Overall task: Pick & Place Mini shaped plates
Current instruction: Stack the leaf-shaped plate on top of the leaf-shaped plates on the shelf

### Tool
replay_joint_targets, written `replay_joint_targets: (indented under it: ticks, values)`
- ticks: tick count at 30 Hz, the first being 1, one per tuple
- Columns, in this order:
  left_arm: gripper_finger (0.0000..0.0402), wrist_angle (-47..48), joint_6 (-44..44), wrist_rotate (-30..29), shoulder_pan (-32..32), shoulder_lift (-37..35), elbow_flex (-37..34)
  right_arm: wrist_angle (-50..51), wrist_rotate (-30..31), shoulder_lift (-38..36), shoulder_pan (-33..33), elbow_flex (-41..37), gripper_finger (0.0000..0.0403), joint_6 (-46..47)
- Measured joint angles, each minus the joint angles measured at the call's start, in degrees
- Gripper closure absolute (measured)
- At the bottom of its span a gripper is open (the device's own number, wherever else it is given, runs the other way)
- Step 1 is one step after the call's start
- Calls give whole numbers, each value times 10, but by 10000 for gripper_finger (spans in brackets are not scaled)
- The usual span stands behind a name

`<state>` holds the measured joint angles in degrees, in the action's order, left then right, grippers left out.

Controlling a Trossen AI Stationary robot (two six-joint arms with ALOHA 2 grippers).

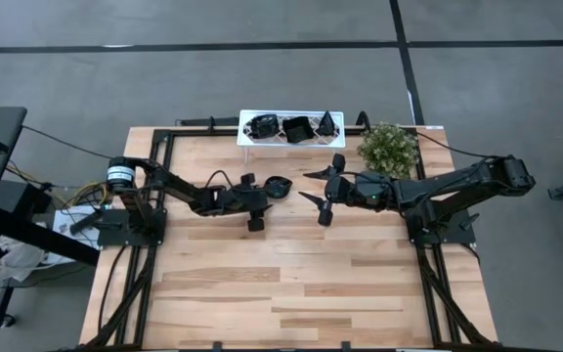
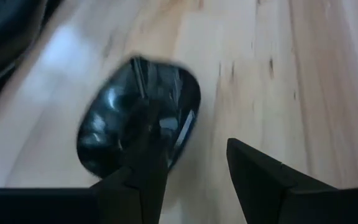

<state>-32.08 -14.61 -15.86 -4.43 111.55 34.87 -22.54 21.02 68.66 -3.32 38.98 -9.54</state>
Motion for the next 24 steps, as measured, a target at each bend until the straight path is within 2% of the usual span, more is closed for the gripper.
replay_joint_targets:
  ticks: [6,20,24]
  values:
    - [234,61,26,12,-6,-2,2,0,0,0,0,0,173,0]
    - [236,64,31,3,-4,-1,8,0,0,0,0,0,173,0]
    - [255,63,31,4,-4,-1,8,0,0,0,0,0,173,0]
